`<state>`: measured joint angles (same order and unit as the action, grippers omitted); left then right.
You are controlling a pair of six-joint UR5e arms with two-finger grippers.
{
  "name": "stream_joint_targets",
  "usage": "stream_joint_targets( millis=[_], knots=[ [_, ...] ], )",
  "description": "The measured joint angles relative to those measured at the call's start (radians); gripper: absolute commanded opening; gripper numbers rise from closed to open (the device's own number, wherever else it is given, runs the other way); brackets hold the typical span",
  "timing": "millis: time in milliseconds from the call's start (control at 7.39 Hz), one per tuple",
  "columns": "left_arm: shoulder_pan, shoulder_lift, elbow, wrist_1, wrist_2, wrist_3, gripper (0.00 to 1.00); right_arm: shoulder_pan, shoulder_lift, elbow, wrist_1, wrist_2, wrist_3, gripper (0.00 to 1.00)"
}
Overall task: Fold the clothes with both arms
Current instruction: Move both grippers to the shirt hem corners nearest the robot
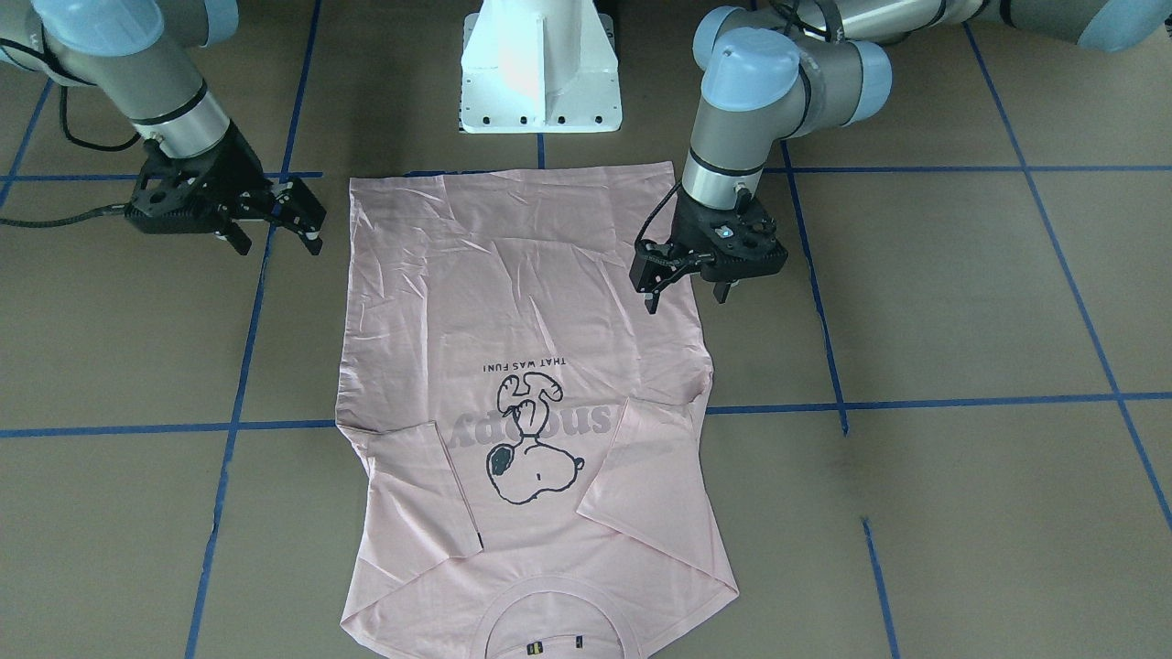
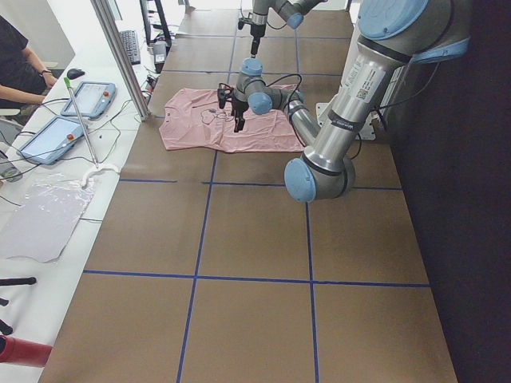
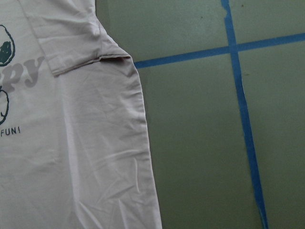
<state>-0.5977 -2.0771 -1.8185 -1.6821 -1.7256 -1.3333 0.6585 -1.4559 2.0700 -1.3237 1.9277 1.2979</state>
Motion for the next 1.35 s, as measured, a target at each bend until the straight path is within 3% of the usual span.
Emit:
stream_joint_targets(
  millis=[271,677,1353],
  knots=[
    [0.012,0.098,-0.111,0.031,0.015,0.065,1.0,-0.177,-0.022,0.03,0.002,-0.142,0.137,1.0],
    [0.026,0.118,-0.142,0.033,0.014,0.041,1.0,-0.365,-0.037,0.027,0.004,-0.319,0.217,1.0],
    [0.036,0.097,-0.138,0.031,-0.019,0.022,1.0,-0.413,-0.045,-0.039,0.003,-0.315,0.221,1.0]
  ],
)
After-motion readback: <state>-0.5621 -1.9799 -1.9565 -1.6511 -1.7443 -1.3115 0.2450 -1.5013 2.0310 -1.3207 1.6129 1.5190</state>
